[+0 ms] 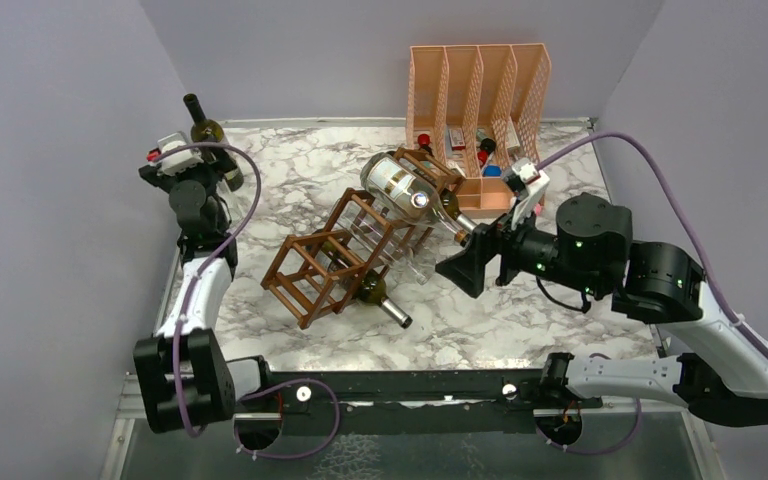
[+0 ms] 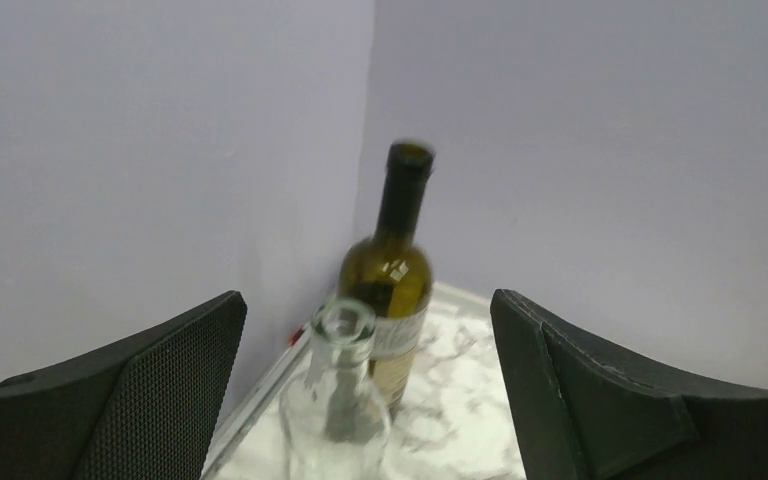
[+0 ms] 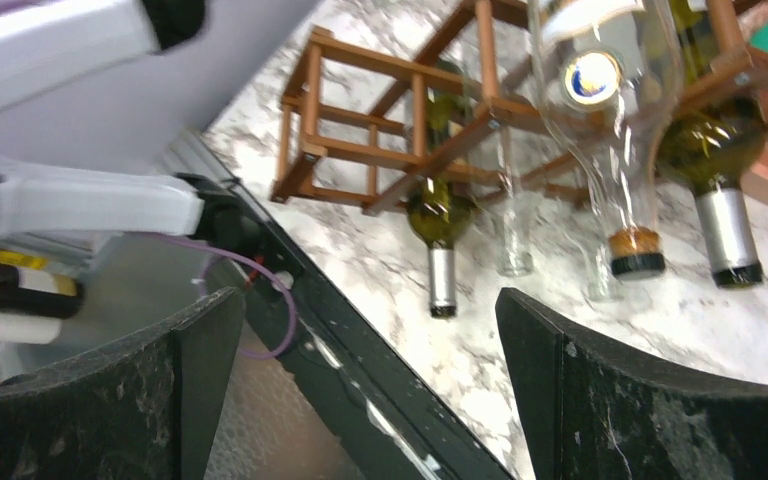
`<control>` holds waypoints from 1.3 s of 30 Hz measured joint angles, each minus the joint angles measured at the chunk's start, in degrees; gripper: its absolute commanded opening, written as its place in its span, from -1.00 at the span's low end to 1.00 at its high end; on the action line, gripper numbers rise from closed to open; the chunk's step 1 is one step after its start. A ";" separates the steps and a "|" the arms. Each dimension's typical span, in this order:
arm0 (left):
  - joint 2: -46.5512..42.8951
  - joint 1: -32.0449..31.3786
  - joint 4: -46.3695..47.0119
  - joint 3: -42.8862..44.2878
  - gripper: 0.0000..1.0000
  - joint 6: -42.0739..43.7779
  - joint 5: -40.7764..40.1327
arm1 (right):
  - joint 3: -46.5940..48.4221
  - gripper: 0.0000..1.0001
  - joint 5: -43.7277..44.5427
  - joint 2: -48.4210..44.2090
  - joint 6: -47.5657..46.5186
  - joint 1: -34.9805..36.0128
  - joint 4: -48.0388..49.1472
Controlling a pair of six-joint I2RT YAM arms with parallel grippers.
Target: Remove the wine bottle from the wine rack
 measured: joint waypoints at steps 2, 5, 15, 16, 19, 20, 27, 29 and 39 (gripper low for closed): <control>-4.70 -0.09 -1.64 1.29 0.97 -1.57 2.62 | -1.55 0.97 1.62 0.02 -0.13 0.00 -0.94; -10.45 -1.20 -2.14 2.93 0.90 -2.19 7.17 | -3.61 0.97 5.25 1.07 -0.48 0.00 -2.67; -11.87 -11.37 -2.73 6.80 0.77 -1.01 28.92 | -5.92 0.96 13.29 8.15 -2.05 -0.02 -3.58; -11.56 -12.41 -2.91 6.86 0.77 -1.03 30.77 | -5.92 0.93 12.11 8.83 -2.56 0.00 -2.78; -11.17 -14.32 -3.39 6.86 0.77 -0.98 33.83 | -5.95 0.84 5.09 11.17 -3.67 -0.02 1.49; -11.15 -14.53 -3.54 6.86 0.77 -0.96 34.49 | -5.97 0.81 1.46 12.50 -4.09 -0.02 3.41; -11.15 -14.60 -3.72 6.86 0.76 -0.46 35.34 | -8.15 0.63 -13.77 24.39 -4.94 0.00 12.48; -11.15 -14.60 -3.74 6.86 0.76 -0.48 35.91 | -10.12 0.56 -15.50 26.21 -4.90 0.00 14.62; -10.25 -14.58 -3.76 6.86 0.76 -0.61 36.98 | -13.86 0.37 -18.45 31.26 -3.85 0.00 27.93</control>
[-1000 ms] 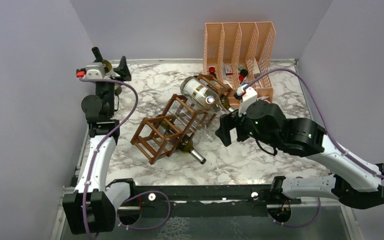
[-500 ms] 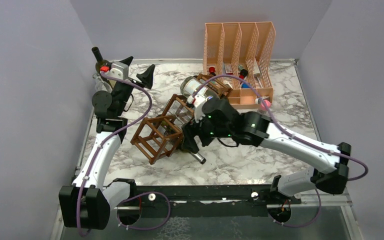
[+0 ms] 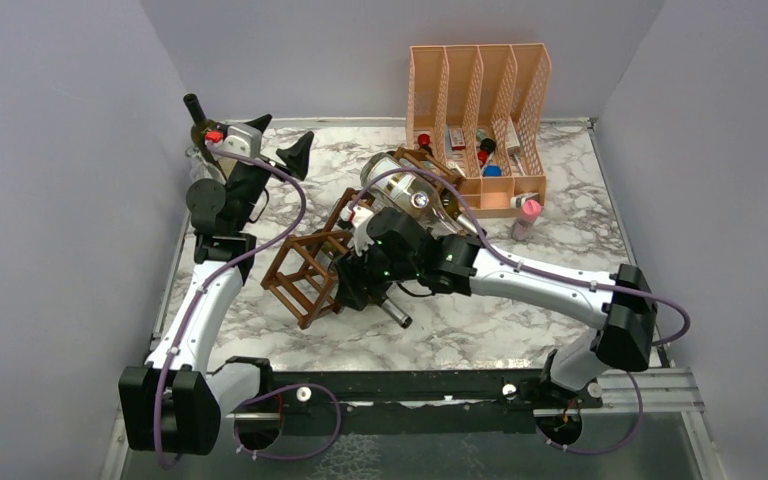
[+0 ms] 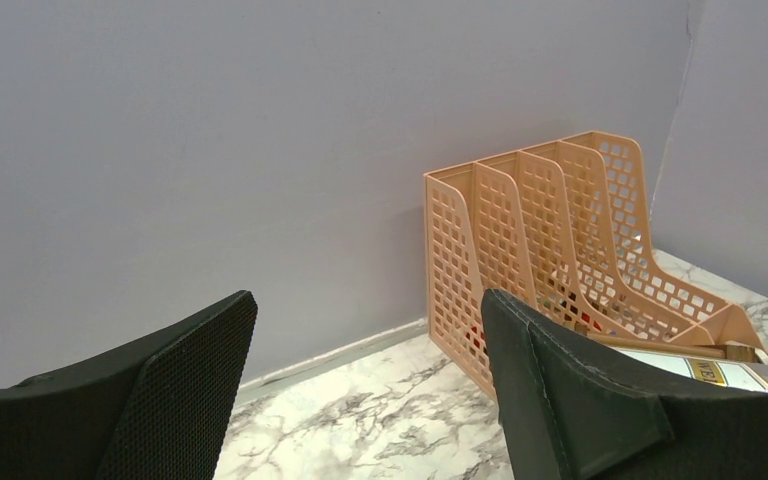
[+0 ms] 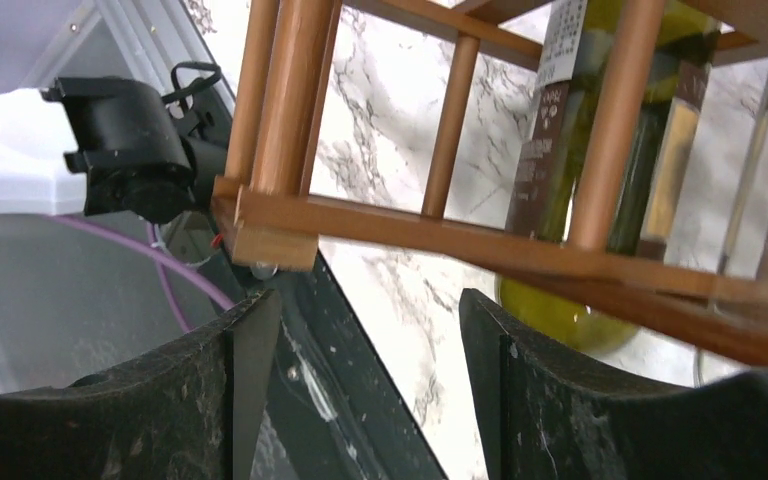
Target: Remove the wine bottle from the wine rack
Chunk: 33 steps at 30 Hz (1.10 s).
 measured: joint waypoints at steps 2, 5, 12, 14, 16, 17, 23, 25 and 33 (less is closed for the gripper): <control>0.22 0.04 -0.02 0.00 0.76 -0.07 0.09 | 0.09 0.36 -0.17 1.73 -0.02 0.00 2.05; 0.28 0.13 0.00 0.00 0.76 -0.09 0.17 | 1.20 0.36 -0.79 4.24 -0.20 0.00 3.37; 0.28 0.61 0.00 0.00 0.76 -0.13 0.33 | 5.53 0.35 -3.65 9.81 -0.44 0.11 5.99; 0.28 0.98 0.00 0.00 0.76 -0.17 0.35 | 6.78 0.35 -4.37 11.47 -0.46 0.11 6.80; 0.28 1.33 0.00 0.00 0.76 -0.28 0.35 | 8.26 0.36 -4.92 13.16 -0.50 0.11 7.37; 0.28 1.60 0.00 0.00 0.76 -0.33 0.35 | 9.14 0.36 -5.22 14.10 -0.57 0.11 7.58; 0.28 2.43 0.00 0.00 0.76 -0.55 0.35 | 13.55 0.45 -5.62 17.40 -1.07 0.11 7.45; 0.33 2.69 0.02 0.00 0.76 -1.05 0.37 | 14.45 0.54 -5.60 17.40 -1.42 0.11 6.82; 2.36 5.77 0.13 1.44 0.98 -7.54 0.42 | 14.47 0.91 -3.48 9.79 -3.17 0.11 0.11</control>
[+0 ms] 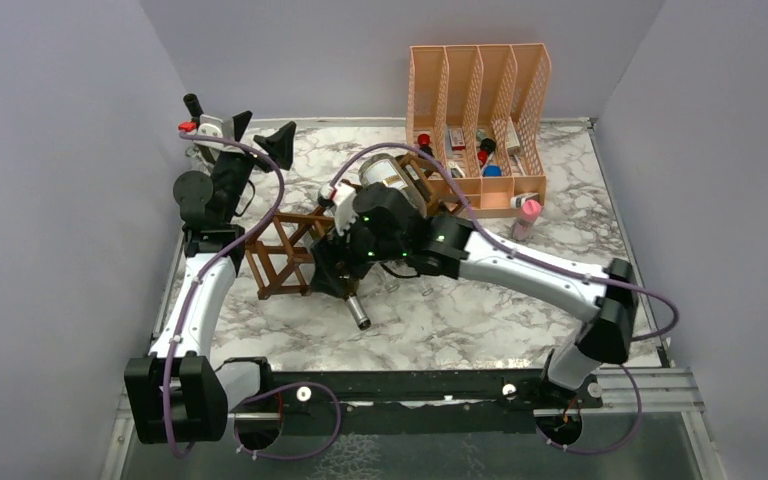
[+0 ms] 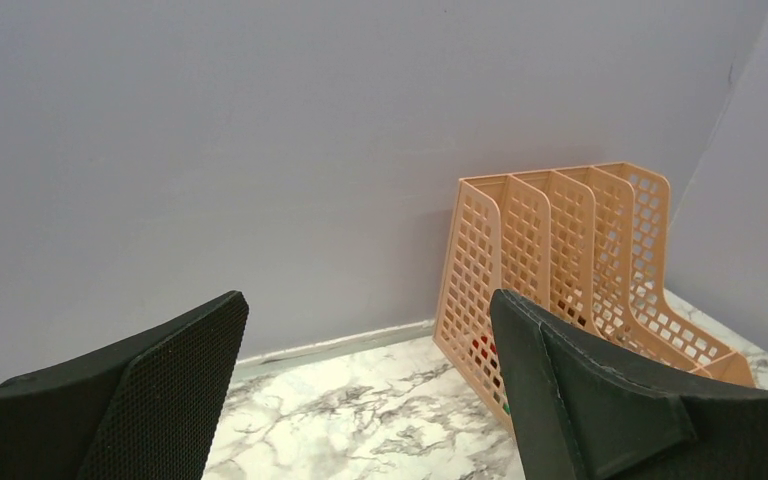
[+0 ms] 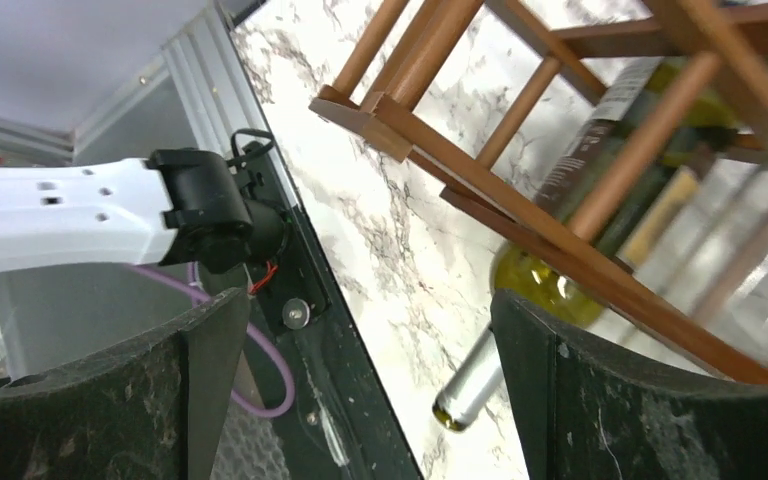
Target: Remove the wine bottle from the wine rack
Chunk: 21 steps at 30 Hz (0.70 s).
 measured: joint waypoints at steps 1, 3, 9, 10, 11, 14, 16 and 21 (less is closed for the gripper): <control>0.37 0.35 0.02 0.24 0.98 -0.90 0.07 | 0.00 0.92 0.87 -2.03 -0.13 0.00 -1.38; 0.98 0.63 0.13 0.46 0.98 -2.16 0.20 | -0.02 0.97 3.08 -6.36 -0.52 0.00 -3.87; 1.92 0.59 0.13 0.61 0.98 -5.25 1.29 | -1.62 1.00 12.26 -18.34 -1.14 0.00 -10.99; 2.10 0.59 0.13 0.81 0.98 -5.75 1.36 | -1.92 1.00 13.86 -19.56 -1.11 0.00 -12.35; 2.38 0.59 0.11 1.27 0.98 -6.40 1.40 | -2.03 1.00 15.21 -20.26 -1.03 0.00 -13.57; 3.15 0.59 0.07 2.82 0.98 -8.44 1.79 | -2.27 1.00 21.33 -21.55 0.20 0.00 -18.18; 3.45 0.59 -0.11 3.65 0.98 -9.42 2.19 | -2.40 1.00 25.44 -21.64 1.38 -0.24 -21.33; 3.72 0.59 -1.53 5.16 0.98 -11.82 2.36 | -5.51 1.00 29.53 -22.25 4.55 -4.76 -25.38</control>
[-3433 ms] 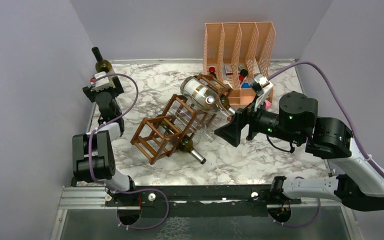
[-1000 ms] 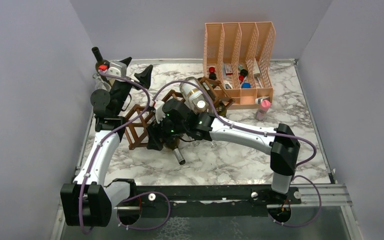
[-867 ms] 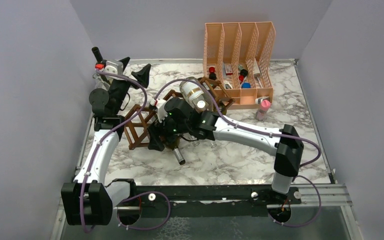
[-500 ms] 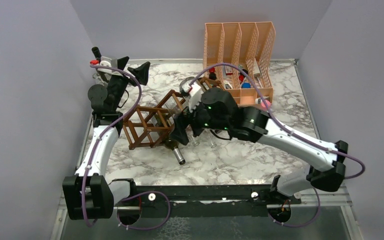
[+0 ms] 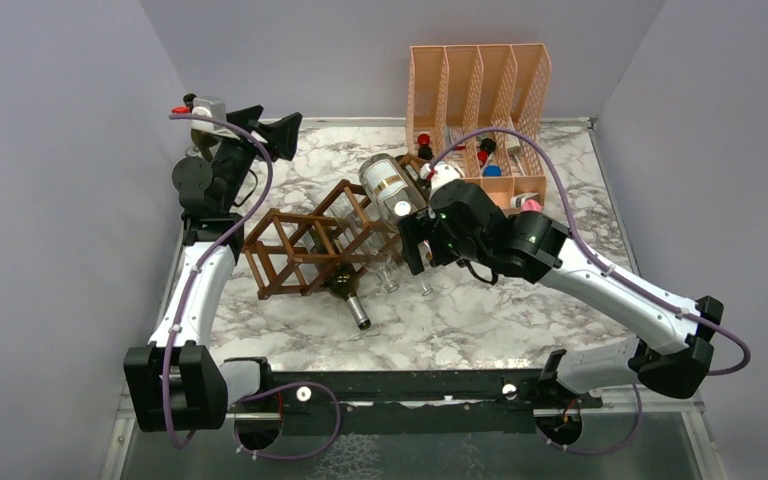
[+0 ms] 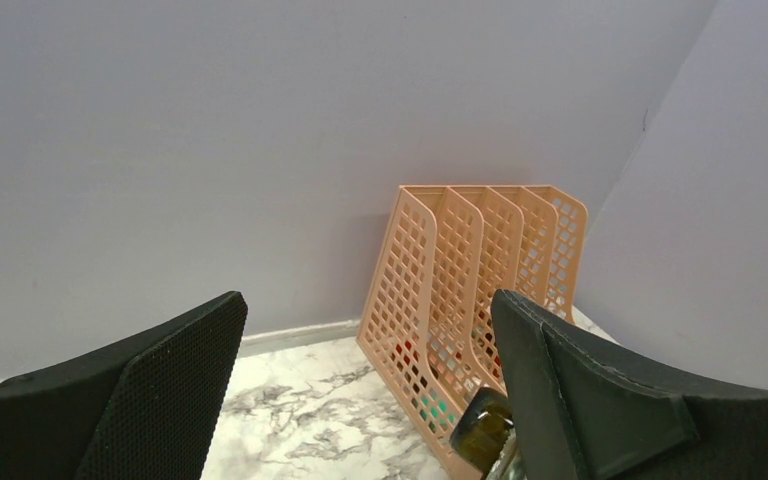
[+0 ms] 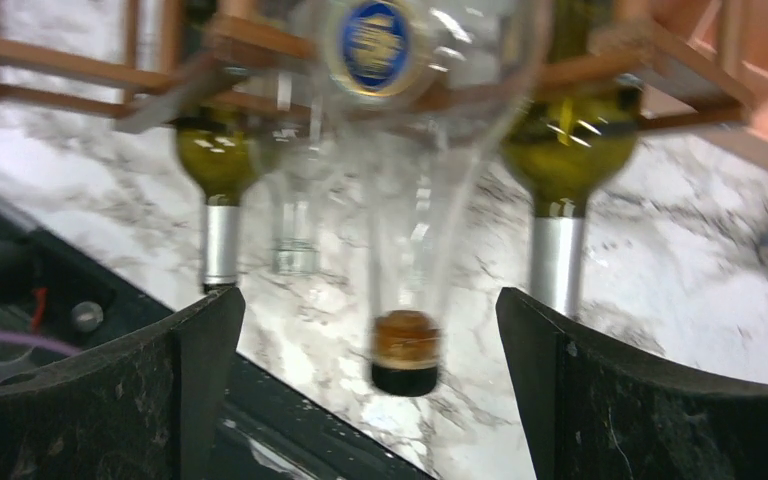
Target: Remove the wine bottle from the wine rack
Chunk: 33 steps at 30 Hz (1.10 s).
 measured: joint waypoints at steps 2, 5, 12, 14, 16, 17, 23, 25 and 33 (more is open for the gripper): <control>0.04 0.00 -0.94 0.09 0.98 -0.66 0.00 | -2.49 1.00 -0.09 -0.37 0.24 -1.51 -0.24; 0.33 0.00 -1.95 0.42 0.98 -1.27 0.04 | -4.24 1.00 -0.92 -0.61 0.37 -4.52 0.20; 0.35 0.00 -2.58 0.59 0.98 -0.44 0.07 | -4.98 0.94 -7.76 0.85 0.24 -9.44 4.28; 0.33 0.00 -2.71 0.59 0.98 -0.26 0.04 | -4.96 0.88 -9.31 2.08 0.11 -10.43 5.55; 0.35 0.00 -3.06 0.59 0.98 -0.46 0.04 | -4.87 0.82 -10.56 3.63 -0.02 -10.69 6.16; 0.35 0.00 -3.48 0.72 0.98 -0.57 0.07 | -4.85 0.80 -11.19 4.42 -0.07 -10.80 6.40; 0.50 0.11 -6.88 3.96 0.98 -1.75 0.07 | -4.85 0.64 -14.23 7.26 -0.04 -12.17 7.61; 0.50 0.28 -7.26 4.68 0.98 -2.38 0.04 | -4.85 0.61 -14.99 7.43 -0.04 -12.59 8.24; 0.52 0.76 -8.28 4.76 0.98 -3.82 -0.07 | -5.14 0.47 -16.85 8.33 0.55 -12.98 10.78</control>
